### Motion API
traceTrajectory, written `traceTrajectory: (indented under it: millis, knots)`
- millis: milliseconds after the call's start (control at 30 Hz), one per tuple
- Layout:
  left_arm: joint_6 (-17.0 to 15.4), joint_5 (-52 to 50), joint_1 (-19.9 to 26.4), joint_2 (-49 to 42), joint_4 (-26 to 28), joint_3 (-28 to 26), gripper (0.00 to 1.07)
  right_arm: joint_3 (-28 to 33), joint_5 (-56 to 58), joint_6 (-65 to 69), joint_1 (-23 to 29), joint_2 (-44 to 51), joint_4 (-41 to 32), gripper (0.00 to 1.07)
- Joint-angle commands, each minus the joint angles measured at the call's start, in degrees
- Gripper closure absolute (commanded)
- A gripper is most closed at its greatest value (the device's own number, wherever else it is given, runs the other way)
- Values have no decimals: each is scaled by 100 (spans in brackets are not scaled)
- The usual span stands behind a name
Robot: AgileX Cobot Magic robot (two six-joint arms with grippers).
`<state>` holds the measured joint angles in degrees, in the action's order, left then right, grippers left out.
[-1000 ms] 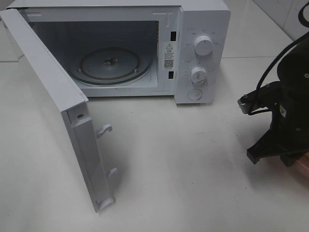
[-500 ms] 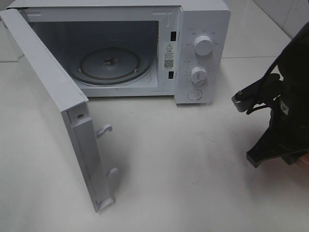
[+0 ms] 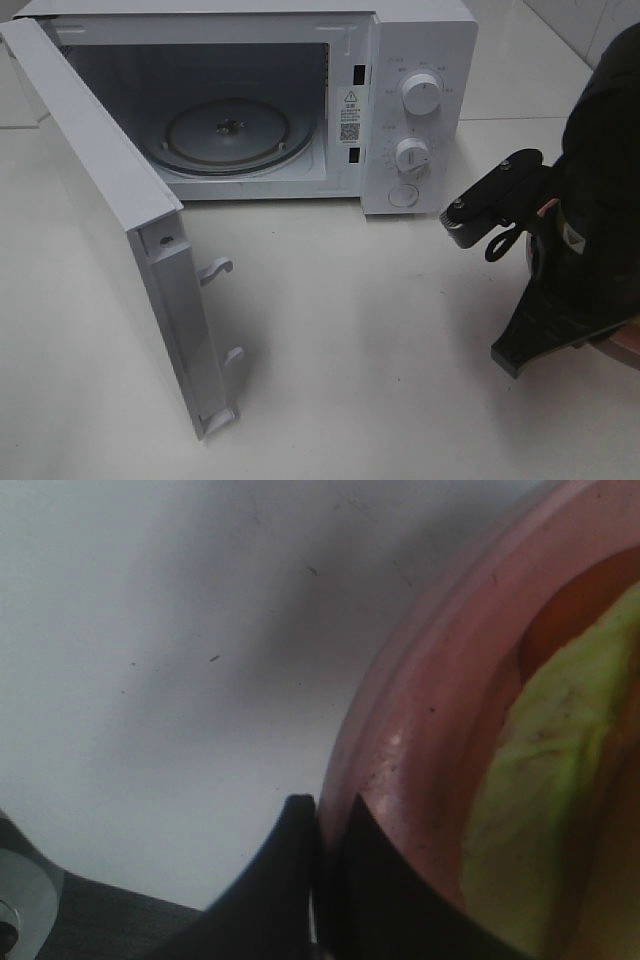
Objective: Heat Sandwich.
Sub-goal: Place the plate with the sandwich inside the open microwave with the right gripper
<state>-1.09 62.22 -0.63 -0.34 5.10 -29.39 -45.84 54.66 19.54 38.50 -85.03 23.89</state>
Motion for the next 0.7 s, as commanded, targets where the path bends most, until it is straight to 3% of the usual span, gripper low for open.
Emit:
traceTrajectory:
  millis: [33,700]
  knots:
    - [11,-80,-34,-86,52,-6,7,23,166,-109,235,149,143,107]
    - [11,-80,-34,-86,52,-6,7,46,195,-659,1249,435,160,107]
